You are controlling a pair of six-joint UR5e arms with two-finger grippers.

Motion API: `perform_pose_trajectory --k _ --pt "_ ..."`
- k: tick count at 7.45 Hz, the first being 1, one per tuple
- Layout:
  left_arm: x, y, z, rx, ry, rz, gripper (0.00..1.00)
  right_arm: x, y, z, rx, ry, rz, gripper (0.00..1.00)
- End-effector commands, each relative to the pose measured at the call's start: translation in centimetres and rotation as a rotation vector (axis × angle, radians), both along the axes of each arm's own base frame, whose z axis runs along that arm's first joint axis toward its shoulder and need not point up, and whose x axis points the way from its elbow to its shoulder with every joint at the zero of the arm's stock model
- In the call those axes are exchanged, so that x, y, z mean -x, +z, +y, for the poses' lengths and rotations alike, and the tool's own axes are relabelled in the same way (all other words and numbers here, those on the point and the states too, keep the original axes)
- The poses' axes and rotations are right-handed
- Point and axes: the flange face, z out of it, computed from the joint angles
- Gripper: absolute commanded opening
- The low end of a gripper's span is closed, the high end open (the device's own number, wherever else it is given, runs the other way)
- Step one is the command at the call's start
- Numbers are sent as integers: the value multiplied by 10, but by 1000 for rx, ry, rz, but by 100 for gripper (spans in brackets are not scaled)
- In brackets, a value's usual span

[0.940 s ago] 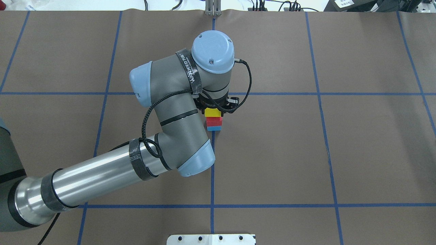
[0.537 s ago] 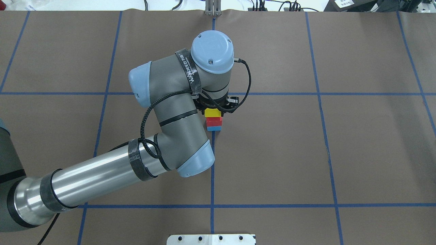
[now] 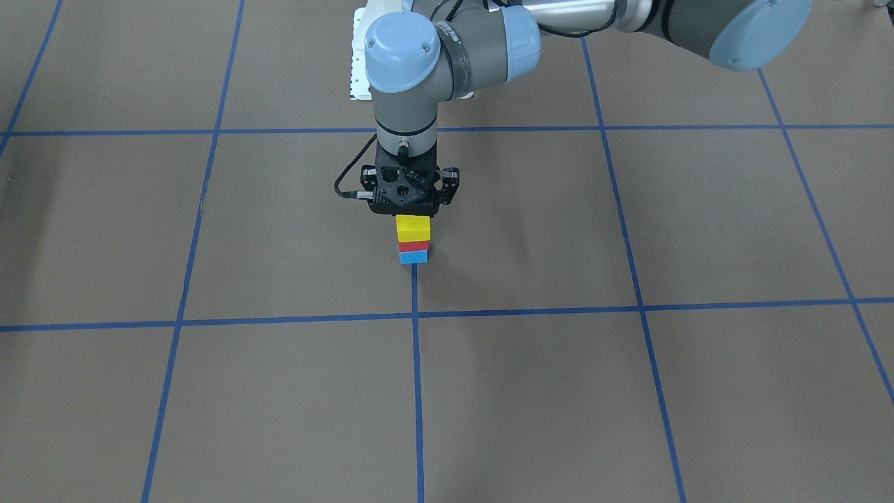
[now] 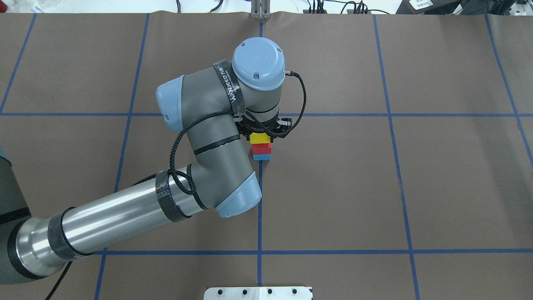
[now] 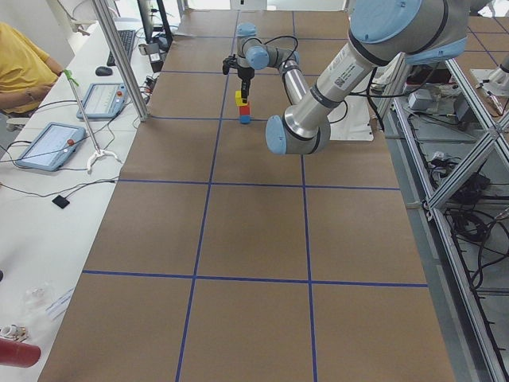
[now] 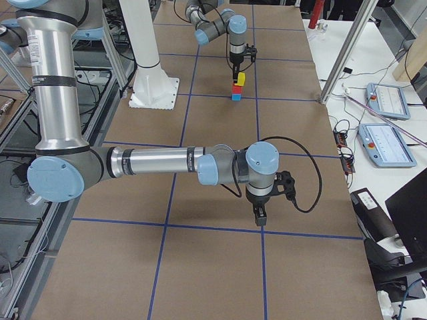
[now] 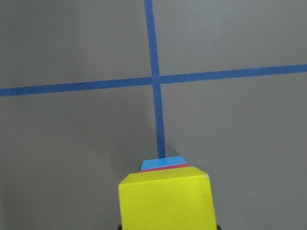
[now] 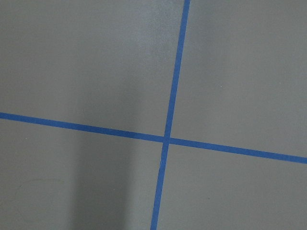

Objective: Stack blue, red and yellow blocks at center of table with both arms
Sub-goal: 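Lower the yellow cube onto the red cube and open the left gripper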

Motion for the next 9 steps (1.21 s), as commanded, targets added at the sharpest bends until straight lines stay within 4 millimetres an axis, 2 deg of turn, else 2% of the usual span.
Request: perform_pose_trajectory --k 1,3,4,5,6,7,8,9 --pt "-1 -2 2 -2 2 4 65 0 0 0 0 0 0 100" --pt "-3 -3 4 -7 6 12 75 -1 0 0 0 1 0 100" --pt "-2 0 5 -18 8 24 100 -1 1 0 2 1 0 100" --pt "15 -12 14 -42 10 56 100 0 0 -1 0 0 0 100" --pt "50 -5 19 -58 -1 77 100 0 0 -1 0 0 0 100" --pt "92 -6 12 -108 8 58 100 0 0 -1 0 0 0 100" --pt "147 4 1 -165 21 17 100 0 -4 -4 0 2 -2 100" --pt "209 36 -15 -225 26 -14 100 0 -3 -4 1 2 -2 100"
